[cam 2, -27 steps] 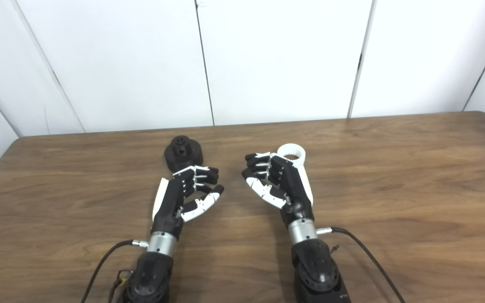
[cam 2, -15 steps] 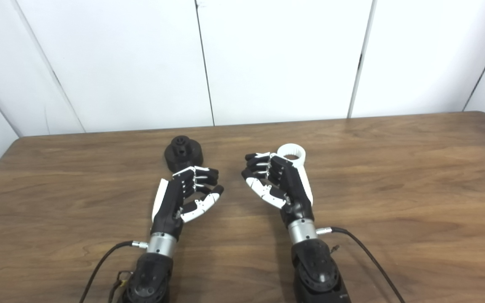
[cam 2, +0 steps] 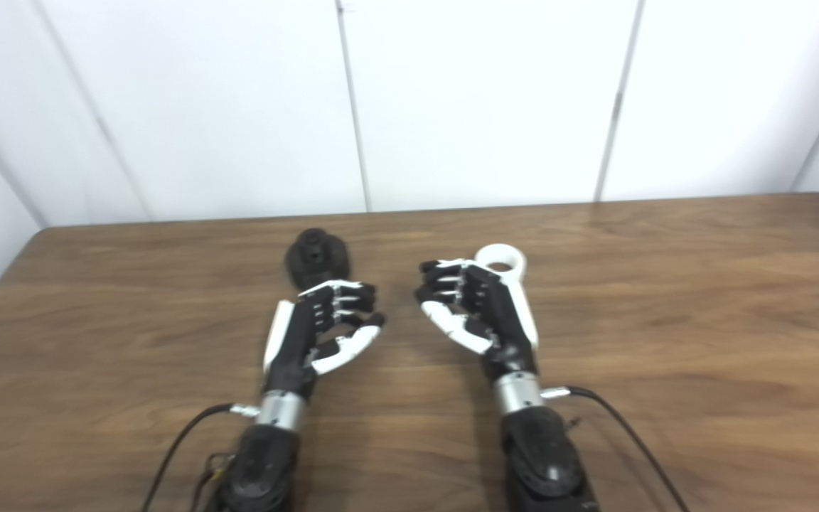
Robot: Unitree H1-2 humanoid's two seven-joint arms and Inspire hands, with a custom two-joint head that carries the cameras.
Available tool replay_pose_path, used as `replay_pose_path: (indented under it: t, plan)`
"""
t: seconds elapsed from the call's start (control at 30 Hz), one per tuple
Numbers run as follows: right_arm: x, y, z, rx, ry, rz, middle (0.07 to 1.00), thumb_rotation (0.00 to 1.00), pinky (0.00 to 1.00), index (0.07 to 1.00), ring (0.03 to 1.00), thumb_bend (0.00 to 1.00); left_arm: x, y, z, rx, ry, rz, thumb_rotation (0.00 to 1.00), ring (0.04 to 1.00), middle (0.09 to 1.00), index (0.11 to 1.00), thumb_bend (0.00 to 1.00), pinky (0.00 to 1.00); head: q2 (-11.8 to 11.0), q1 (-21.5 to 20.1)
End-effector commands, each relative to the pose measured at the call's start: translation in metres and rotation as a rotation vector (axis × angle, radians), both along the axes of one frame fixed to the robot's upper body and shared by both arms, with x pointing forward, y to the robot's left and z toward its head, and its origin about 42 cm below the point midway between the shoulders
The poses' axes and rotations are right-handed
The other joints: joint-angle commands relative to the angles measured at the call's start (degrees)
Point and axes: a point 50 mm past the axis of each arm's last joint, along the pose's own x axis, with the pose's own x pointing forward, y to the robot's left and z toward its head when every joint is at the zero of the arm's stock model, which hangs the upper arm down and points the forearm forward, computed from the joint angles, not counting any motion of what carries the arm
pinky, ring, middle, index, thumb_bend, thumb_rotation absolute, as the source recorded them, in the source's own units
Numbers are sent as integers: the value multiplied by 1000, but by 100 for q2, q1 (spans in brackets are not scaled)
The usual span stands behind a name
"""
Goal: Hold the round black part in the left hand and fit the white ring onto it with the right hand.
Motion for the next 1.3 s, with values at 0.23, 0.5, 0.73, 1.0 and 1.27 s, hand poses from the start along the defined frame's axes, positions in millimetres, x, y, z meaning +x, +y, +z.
replay_pose_path:
  t: [0.23, 0.5, 0.73, 1.0, 1.27]
  plan:
    - [-14, -38, -47, -32, 101, -22, 672, 159, 521, 498, 606, 507, 10, -18, 9, -4, -63, -3, 76, 629, 676, 498, 494, 539, -11, 86]
    - [-12, -36, -47, -23, 96, -21, 670, 158, 515, 498, 601, 506, 12, -8, 12, 18, -84, 12, 74, 614, 675, 498, 495, 504, -25, 73]
    - [-14, -36, -50, -22, 98, -19, 674, 158, 518, 498, 604, 506, 10, 13, 28, 209, -127, 93, 79, 665, 716, 499, 495, 553, -31, 83]
    - [-12, -37, -50, -15, 91, -20, 665, 158, 507, 498, 594, 506, 13, 40, 51, 403, -148, 163, 351, 752, 774, 740, 587, 646, -27, 98]
    - [-11, -38, -50, -18, 90, -21, 670, 158, 508, 498, 595, 506, 23, 59, 61, 539, -169, 189, 401, 786, 812, 771, 651, 670, -31, 84]
